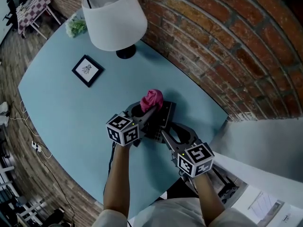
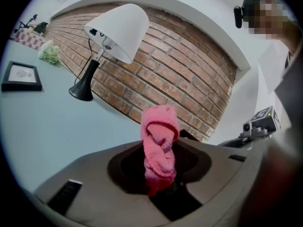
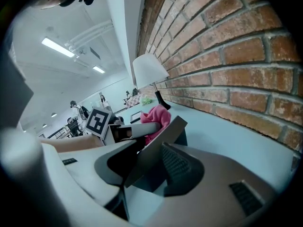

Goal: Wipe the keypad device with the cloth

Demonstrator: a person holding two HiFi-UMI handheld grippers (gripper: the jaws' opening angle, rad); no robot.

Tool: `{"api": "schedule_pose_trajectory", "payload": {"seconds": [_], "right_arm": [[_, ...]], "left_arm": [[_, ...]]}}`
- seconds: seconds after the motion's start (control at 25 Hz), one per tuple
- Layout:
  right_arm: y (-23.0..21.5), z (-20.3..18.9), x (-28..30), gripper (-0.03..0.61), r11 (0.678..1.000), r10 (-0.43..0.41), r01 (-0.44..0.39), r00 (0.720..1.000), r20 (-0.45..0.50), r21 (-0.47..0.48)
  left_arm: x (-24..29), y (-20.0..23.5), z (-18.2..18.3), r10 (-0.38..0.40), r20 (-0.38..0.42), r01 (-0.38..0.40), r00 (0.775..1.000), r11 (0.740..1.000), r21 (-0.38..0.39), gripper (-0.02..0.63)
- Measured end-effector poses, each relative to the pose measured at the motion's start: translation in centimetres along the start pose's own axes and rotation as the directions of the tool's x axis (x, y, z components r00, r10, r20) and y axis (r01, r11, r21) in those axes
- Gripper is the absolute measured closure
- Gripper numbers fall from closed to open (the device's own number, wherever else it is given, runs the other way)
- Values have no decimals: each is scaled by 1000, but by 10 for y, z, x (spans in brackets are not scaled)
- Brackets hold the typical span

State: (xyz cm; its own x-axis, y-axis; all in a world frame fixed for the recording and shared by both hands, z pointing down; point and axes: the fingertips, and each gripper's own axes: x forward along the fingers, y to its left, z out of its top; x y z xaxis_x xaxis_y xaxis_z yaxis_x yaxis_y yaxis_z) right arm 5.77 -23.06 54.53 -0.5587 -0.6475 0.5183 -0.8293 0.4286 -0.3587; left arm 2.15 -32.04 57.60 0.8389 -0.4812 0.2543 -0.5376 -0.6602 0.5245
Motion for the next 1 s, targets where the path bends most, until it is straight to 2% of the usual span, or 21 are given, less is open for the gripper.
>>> {"api": "schedule_pose_trajectory", "payload": {"seconds": [0.24, 0.36, 0.52, 0.64, 0.84, 1.0], "right_arm": [[1, 1, -1, 387, 1000, 4, -4, 1000, 2, -2], [2, 1, 0, 387, 1000, 7, -7, 1000, 5, -2], [0, 0, 1, 387, 1000, 6, -6, 1000, -1, -5], [0, 0, 0, 387, 1000, 4, -4, 1000, 8, 1], [1, 0, 0, 387, 1000, 6, -6, 1000, 22, 2], [1, 0, 0, 387, 1000, 4, -4, 1000, 19, 2]], "left_arm": [[-7, 11, -6, -9, 18, 10, 1000, 998, -57, 445], [-7, 13, -6, -9, 10, 9, 1000, 998, -62, 445], [-8, 19, -11, 42, -33, -44, 999, 998, -52, 445], [-12, 26, -18, 108, -99, -110, 989, 994, -11, 445], [-22, 38, -30, 217, -190, -205, 958, 976, 78, 443], [-29, 39, -30, 287, -216, -245, 933, 948, 204, 445]]}}
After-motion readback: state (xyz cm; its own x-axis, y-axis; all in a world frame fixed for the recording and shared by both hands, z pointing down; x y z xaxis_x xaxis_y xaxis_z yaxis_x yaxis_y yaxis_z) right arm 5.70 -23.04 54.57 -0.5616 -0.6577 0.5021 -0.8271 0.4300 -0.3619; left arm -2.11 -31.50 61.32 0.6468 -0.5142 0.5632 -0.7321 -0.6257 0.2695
